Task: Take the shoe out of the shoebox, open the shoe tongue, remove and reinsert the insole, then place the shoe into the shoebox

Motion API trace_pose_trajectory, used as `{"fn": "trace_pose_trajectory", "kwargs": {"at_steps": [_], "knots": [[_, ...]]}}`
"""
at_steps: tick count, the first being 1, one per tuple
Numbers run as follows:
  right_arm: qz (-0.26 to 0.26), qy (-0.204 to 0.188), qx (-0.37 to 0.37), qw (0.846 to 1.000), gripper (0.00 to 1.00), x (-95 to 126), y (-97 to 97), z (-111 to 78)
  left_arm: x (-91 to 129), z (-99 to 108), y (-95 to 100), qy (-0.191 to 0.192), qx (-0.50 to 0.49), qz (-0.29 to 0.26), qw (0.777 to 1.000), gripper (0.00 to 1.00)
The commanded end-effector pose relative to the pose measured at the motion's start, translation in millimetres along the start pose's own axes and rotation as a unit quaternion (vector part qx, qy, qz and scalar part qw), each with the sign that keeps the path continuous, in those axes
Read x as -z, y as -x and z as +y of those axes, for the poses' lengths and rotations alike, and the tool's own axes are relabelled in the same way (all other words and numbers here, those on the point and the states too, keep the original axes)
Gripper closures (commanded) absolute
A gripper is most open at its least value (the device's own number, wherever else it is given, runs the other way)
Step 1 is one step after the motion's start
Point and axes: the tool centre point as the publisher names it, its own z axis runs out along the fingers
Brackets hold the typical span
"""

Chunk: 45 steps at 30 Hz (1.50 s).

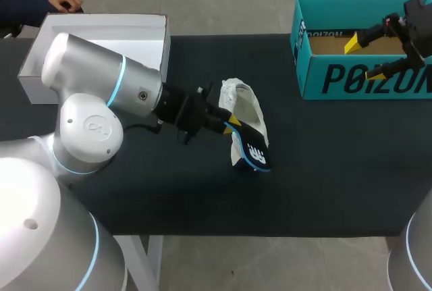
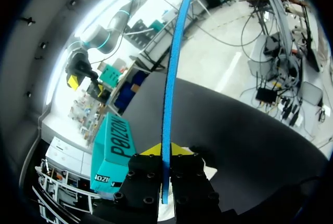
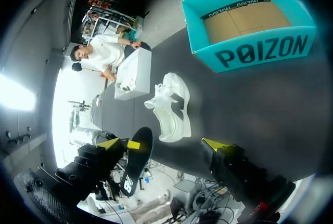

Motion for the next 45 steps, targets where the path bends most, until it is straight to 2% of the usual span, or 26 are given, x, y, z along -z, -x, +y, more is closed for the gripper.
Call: {"fn": "trace_pose_trajectory", "kwargs": {"at_steps": [1,6,14,17,22,29,38,45], "knots": [[-0.001,0.000,0.000,1.000,0.00,0.2,0.1,0.0,-2.1,-0.8,0.3,0.003,0.000,0.001,1.000,1.00],[-0.001,0.000,0.000,1.000,0.00,0.2,0.1,0.0,-9.7,3.5,3.2,-0.014,0.016,-0.001,1.000,1.00],[-0.001,0.000,0.000,1.000,0.00,0.2,0.1,0.0,-28.6,23.3,23.6,-0.079,0.049,0.021,0.995,1.00],[-0.001,0.000,0.000,1.000,0.00,0.2,0.1,0.0,-37.9,31.7,30.5,-0.081,0.055,0.028,0.995,1.00],[-0.001,0.000,0.000,1.000,0.00,0.2,0.1,0.0,-48.3,36.5,32.9,-0.067,0.055,0.049,0.995,1.00],[-0.001,0.000,0.000,1.000,0.00,0.2,0.1,0.0,-61.8,50.3,28.6,-0.028,0.055,0.087,0.994,1.00],[-0.001,0.000,0.000,1.000,0.00,0.2,0.1,0.0,-59.3,64.2,22.7,-0.002,0.067,0.113,0.991,1.00],[-0.001,0.000,0.000,1.000,0.00,0.2,0.1,0.0,-56.3,74.3,21.0,0.001,0.072,0.120,0.990,1.00]]}}
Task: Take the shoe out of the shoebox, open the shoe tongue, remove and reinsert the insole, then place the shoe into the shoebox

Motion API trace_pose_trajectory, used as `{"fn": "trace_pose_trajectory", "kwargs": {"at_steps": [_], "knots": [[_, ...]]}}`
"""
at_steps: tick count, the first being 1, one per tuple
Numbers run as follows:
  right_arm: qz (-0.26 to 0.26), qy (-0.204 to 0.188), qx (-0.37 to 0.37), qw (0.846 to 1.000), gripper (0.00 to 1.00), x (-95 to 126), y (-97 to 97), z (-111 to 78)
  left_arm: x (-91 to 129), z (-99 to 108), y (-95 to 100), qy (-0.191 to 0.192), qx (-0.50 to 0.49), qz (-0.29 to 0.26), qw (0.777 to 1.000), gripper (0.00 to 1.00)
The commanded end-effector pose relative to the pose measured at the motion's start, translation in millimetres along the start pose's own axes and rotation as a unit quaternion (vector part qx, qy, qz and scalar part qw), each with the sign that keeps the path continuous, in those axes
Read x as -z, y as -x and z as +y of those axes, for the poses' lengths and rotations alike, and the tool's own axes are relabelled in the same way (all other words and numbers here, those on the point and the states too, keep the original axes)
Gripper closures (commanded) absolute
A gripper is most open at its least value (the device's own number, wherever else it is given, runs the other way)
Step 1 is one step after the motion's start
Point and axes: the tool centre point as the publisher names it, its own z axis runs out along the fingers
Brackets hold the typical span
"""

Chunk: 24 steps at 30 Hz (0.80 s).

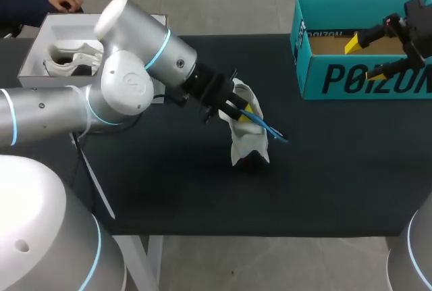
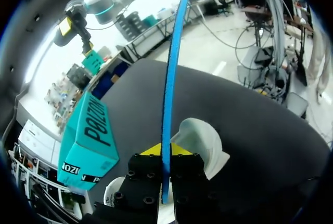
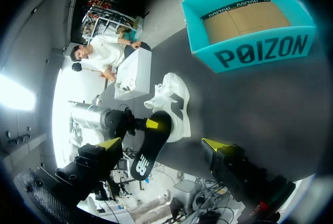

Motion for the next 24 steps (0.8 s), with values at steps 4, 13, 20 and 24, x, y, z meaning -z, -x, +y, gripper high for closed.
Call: {"fn": "trace_pose_trajectory", "kwargs": {"at_steps": [4,13,20,24], "knots": [[-0.002,-0.001,-0.001,1.000,0.00,0.0,-0.2,0.7,0.5,13.0,3.3,-0.003,0.005,0.015,1.000,1.00],[-0.002,-0.001,-0.001,1.000,0.00,0.0,-0.2,0.7,-6.2,27.9,5.0,0.003,0.005,0.024,1.000,1.00],[-0.002,-0.001,-0.001,1.000,0.00,0.0,-0.2,0.7,-7.5,41.3,7.1,0.017,0.004,0.027,0.999,1.00],[-0.002,-0.001,-0.001,1.000,0.00,0.0,-0.2,0.7,-4.4,34.8,3.7,0.000,0.006,0.018,1.000,0.99]]}}
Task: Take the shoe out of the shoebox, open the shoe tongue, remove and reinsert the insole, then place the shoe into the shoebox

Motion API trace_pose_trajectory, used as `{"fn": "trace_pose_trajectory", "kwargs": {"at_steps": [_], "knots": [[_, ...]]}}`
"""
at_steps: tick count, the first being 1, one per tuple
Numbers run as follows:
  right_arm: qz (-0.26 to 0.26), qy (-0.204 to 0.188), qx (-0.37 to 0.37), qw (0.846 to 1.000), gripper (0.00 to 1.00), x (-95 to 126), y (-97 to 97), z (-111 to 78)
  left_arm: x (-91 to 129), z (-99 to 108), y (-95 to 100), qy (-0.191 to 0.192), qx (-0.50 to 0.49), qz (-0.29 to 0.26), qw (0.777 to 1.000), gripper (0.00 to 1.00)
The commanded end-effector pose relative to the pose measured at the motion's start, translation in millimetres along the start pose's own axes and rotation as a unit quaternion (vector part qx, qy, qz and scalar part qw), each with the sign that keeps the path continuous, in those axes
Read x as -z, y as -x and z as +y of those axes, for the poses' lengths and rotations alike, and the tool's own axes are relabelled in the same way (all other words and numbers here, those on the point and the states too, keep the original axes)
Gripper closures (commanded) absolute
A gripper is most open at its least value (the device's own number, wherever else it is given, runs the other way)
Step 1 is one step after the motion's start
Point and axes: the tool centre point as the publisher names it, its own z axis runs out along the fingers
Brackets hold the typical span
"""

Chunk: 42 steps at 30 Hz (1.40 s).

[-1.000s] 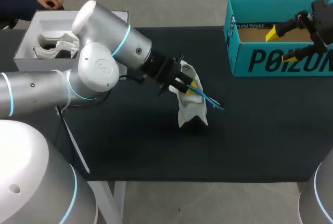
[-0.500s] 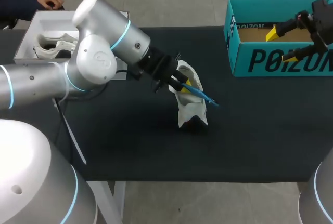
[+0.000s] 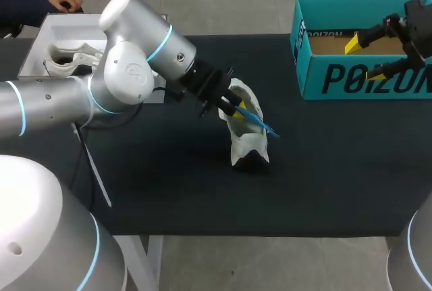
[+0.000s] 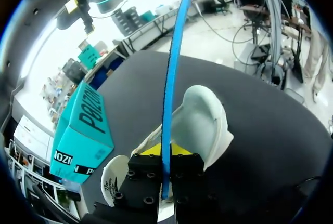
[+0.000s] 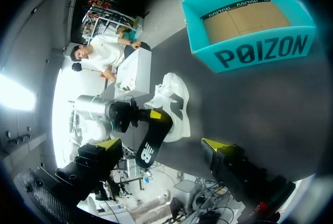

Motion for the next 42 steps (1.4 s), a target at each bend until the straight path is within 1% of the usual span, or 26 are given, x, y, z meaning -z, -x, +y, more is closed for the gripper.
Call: {"fn": "trace_pose_trajectory", "kwargs": {"at_steps": [1,2,4,5,9,10,12,13,14,16,17,20,33,38,41,42], "knots": [[-0.002,-0.001,-0.001,1.000,0.00,-0.2,-0.1,0.7,0.4,-4.8,-2.0,-0.006,-0.002,-0.006,1.000,0.84],[-0.002,-0.001,-0.001,1.000,0.00,-0.2,-0.1,0.7,1.0,-6.9,-3.1,-0.007,-0.002,-0.006,1.000,0.68],[-0.002,-0.001,-0.001,1.000,0.00,-0.2,-0.1,0.7,1.4,-9.1,-3.7,-0.006,-0.004,-0.006,1.000,0.62],[-0.002,-0.001,-0.001,1.000,0.00,-0.2,-0.1,0.7,2.1,-10.8,-4.0,-0.008,-0.004,-0.007,1.000,0.63],[-0.002,-0.001,-0.001,1.000,0.00,-0.2,-0.1,0.7,3.3,-18.8,-5.5,-0.013,-0.010,-0.011,1.000,0.73],[-0.002,-0.001,-0.001,1.000,0.00,-0.2,-0.1,0.7,3.5,-20.5,-5.9,-0.013,-0.011,-0.012,1.000,0.75],[-0.002,-0.001,-0.001,1.000,0.00,-0.2,-0.1,0.7,3.4,-24.6,-6.6,-0.017,-0.016,-0.014,1.000,0.82],[-0.002,-0.001,-0.001,1.000,0.00,-0.2,-0.1,0.7,3.1,-27.0,-7.1,-0.018,-0.018,-0.014,1.000,0.84],[-0.002,-0.001,-0.001,1.000,0.00,-0.2,-0.1,0.7,2.6,-29.3,-7.7,-0.019,-0.020,-0.012,1.000,0.93],[-0.002,-0.001,-0.001,1.000,0.00,-0.2,-0.1,0.7,1.8,-32.8,-8.7,-0.019,-0.023,-0.007,1.000,0.95],[-0.002,-0.001,-0.001,1.000,0.00,-0.2,-0.1,0.7,1.0,-33.5,-9.4,-0.016,-0.025,-0.004,1.000,1.00],[-0.002,-0.001,-0.001,1.000,0.00,-0.2,-0.1,0.7,-1.5,-31.3,-10.8,-0.017,-0.023,0.004,1.000,1.00],[-0.002,-0.001,-0.001,1.000,0.00,-0.2,-0.1,0.7,-2.2,-0.3,1.0,-0.008,-0.005,-0.002,1.000,1.00],[-0.002,-0.001,-0.001,1.000,0.00,-0.2,-0.1,0.7,-3.4,9.2,2.1,0.007,0.005,-0.002,1.000,1.00],[-0.002,-0.001,-0.001,1.000,0.00,-0.2,-0.1,0.7,-4.5,9.3,1.2,0.003,0.007,-0.001,1.000,1.00],[-0.002,-0.001,-0.001,1.000,0.00,-0.2,-0.1,0.7,-3.7,6.9,0.3,-0.005,0.006,-0.004,1.000,1.00]]}}
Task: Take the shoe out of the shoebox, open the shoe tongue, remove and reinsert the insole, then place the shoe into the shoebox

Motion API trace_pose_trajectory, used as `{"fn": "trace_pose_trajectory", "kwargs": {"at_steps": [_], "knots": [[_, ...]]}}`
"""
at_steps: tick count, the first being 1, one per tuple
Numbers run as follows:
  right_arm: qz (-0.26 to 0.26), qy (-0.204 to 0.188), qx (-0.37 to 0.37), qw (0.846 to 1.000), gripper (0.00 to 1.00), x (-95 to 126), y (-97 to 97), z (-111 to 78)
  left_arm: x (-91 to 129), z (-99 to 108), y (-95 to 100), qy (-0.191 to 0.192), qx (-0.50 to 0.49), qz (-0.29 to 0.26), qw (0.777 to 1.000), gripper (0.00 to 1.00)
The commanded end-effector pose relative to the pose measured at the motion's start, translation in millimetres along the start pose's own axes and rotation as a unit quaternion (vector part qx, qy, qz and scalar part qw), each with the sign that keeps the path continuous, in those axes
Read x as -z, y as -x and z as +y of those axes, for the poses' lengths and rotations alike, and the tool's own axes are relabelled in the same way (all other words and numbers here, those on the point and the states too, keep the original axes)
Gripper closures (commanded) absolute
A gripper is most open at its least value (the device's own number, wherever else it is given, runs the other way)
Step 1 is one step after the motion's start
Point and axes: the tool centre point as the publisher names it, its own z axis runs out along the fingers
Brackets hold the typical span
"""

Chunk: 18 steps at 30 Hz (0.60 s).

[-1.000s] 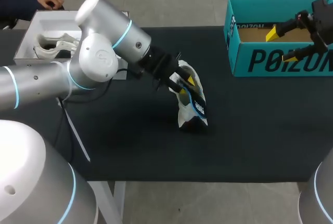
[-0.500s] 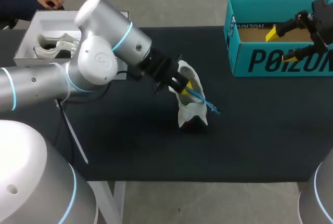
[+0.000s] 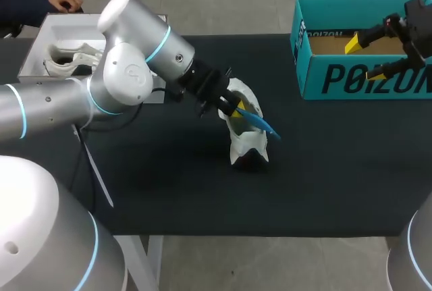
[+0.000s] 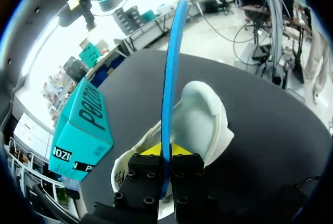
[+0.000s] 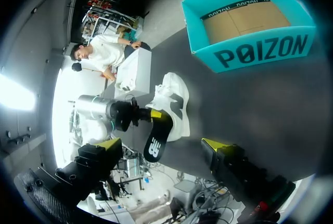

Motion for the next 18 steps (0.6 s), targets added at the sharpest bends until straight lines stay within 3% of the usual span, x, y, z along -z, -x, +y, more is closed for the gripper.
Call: {"fn": "trace_pose_trajectory", "kwargs": {"at_steps": [1,2,3,6,13,14,15,18], "knots": [[-0.002,-0.001,-0.001,1.000,0.00,-0.3,-0.1,0.7,-1.8,-3.6,0.7,-0.009,-0.001,-0.004,1.000,0.86],[-0.002,-0.001,-0.001,1.000,0.00,-0.3,-0.1,0.7,-0.8,-5.9,-0.1,-0.008,-0.002,-0.004,1.000,0.67],[-0.002,-0.001,-0.001,1.000,0.00,-0.3,-0.1,0.7,0.4,-8.9,-1.1,-0.010,-0.005,-0.005,1.000,0.64],[-0.002,-0.001,-0.001,1.000,0.00,-0.3,-0.1,0.7,3.0,-17.3,-3.0,-0.010,-0.012,-0.007,1.000,0.65],[-0.002,-0.001,-0.001,1.000,0.00,-0.3,-0.1,0.7,2.9,-33.9,-6.5,-0.017,-0.027,-0.005,0.999,0.81],[-0.002,-0.001,-0.001,1.000,0.00,-0.3,-0.1,0.7,1.9,-35.3,-7.0,-0.016,-0.027,-0.004,0.999,0.85],[-0.002,-0.001,-0.001,1.000,0.00,-0.3,-0.1,0.7,0.7,-36.1,-7.4,-0.016,-0.028,-0.003,0.999,1.00],[-0.002,-0.001,-0.001,1.000,0.00,-0.3,-0.1,0.7,-4.9,-32.0,-7.8,-0.010,-0.027,0.005,1.000,1.00]]}}
